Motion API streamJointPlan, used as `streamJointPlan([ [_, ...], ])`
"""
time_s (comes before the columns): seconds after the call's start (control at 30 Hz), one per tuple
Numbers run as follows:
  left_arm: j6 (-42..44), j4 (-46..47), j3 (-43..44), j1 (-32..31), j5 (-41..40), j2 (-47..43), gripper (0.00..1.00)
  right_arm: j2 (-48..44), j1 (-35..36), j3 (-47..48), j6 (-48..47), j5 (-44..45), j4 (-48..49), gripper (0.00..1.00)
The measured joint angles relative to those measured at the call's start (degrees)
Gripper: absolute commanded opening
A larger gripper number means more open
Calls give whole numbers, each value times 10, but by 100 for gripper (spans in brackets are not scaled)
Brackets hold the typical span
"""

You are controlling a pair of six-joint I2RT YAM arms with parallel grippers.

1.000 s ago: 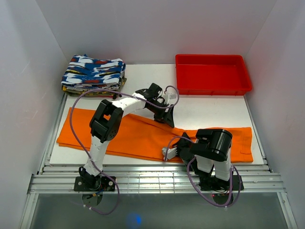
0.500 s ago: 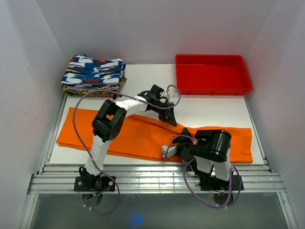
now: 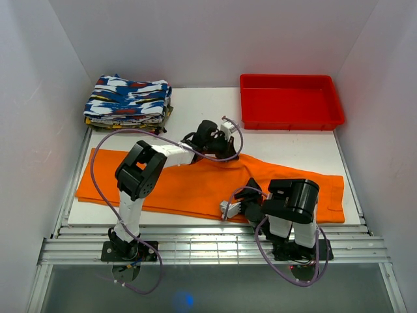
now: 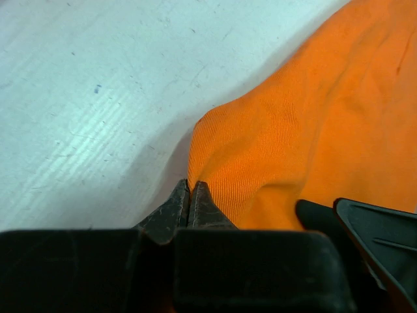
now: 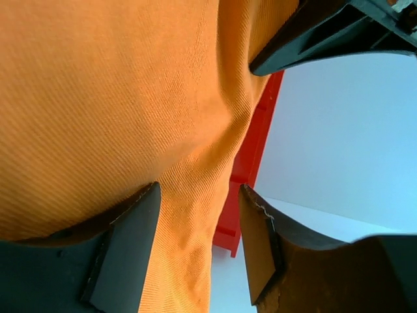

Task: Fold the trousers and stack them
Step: Fold the trousers

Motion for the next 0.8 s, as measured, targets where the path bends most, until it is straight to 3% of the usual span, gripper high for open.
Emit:
streamJointPlan([
  [0.1,48,61,-48,-6,-41,-19,0,-25,7,-3,15,-20,-38,52],
  [0.37,196,183,-115,-16,-103,-23,11,-132,14,-3,71,-56,-202,47],
  [0.4,210,190,-115,-18,-106,-21,35,-141,15,-3,76,-57,-215,46],
  [0.43,228,195,-115,-20,-110,-17,50,-147,15,-3,81,-57,-226,46],
  [0.5,258,208,-106,-21,-134,-3,68,-155,17,0,86,-57,-243,47],
  [0.53,269,214,-98,-18,-146,6,86,-158,17,4,90,-54,-252,48],
  [0.57,283,218,-90,-15,-158,13,93,-162,18,8,95,-50,-263,49],
  [0.6,289,218,-83,-12,-168,17,98,-166,18,13,100,-47,-276,52],
  [0.8,293,179,-14,12,-200,18,98,-228,11,84,165,-43,-439,63],
])
